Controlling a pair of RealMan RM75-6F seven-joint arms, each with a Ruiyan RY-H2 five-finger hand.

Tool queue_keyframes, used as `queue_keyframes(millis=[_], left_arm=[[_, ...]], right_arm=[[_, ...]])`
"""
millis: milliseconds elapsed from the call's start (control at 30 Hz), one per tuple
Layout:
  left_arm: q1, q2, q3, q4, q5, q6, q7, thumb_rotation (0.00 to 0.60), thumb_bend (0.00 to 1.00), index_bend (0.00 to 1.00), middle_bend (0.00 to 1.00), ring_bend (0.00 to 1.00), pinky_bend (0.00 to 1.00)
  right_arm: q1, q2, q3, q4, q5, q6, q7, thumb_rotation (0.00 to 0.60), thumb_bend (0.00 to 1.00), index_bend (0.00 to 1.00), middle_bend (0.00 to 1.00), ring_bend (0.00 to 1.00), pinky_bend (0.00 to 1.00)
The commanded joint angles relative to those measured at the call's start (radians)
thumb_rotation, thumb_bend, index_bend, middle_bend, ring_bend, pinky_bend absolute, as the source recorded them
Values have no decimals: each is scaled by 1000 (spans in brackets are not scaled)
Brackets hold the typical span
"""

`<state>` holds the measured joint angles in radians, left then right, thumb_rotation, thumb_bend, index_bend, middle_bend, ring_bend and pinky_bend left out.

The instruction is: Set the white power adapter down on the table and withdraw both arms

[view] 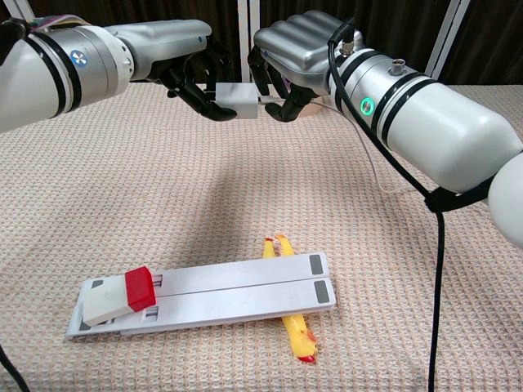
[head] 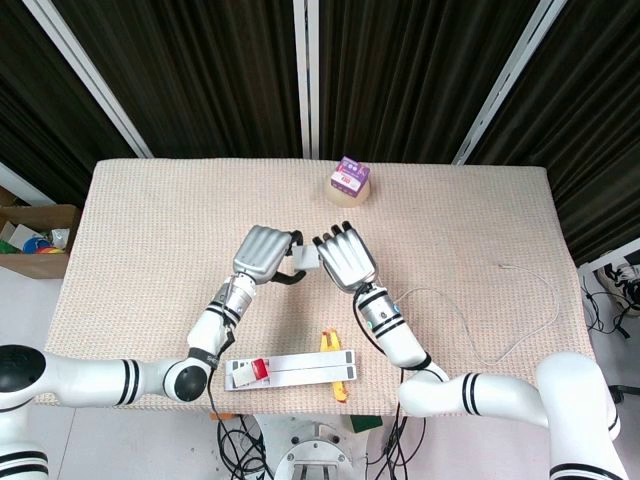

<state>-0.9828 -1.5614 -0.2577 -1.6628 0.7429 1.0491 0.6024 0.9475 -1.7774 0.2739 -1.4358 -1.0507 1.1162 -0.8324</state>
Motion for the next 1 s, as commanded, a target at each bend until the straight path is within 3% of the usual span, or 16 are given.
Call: queue_keyframes(millis=[33,567,633,700,833,1000], left_arm=[[-4,-2,1,1,-5,5,6,454,334,551,522,768,1000],[-12,-12,4,4,-16,6,-3,455,334,551,522,768,1000],[-13,-13,5,5,-19,6,-3,456,334,551,522,768,1000],[-14,-13,5,5,-19,7,-4,456,334,551,522,768,1000],[-11,-6,10,5,-17,11,-4,454,334,551,522,768,1000],[-4,4,15,4,-14,13,-10,456,335,551,522,768,1000]], right_arm=[[2,-2,-1,3,0,0,0,600,816,695,613,412,447],[17,-32,8,30,3,-5,26,600,780,695,610,411,448],[18,-35,9,31,6,-5,28,600,708,693,607,410,449],[18,-36,10,31,8,-4,29,600,562,674,595,409,450],[11,-30,8,22,14,4,25,600,349,571,559,401,448],[-1,-10,3,3,21,14,16,600,301,490,518,389,438]])
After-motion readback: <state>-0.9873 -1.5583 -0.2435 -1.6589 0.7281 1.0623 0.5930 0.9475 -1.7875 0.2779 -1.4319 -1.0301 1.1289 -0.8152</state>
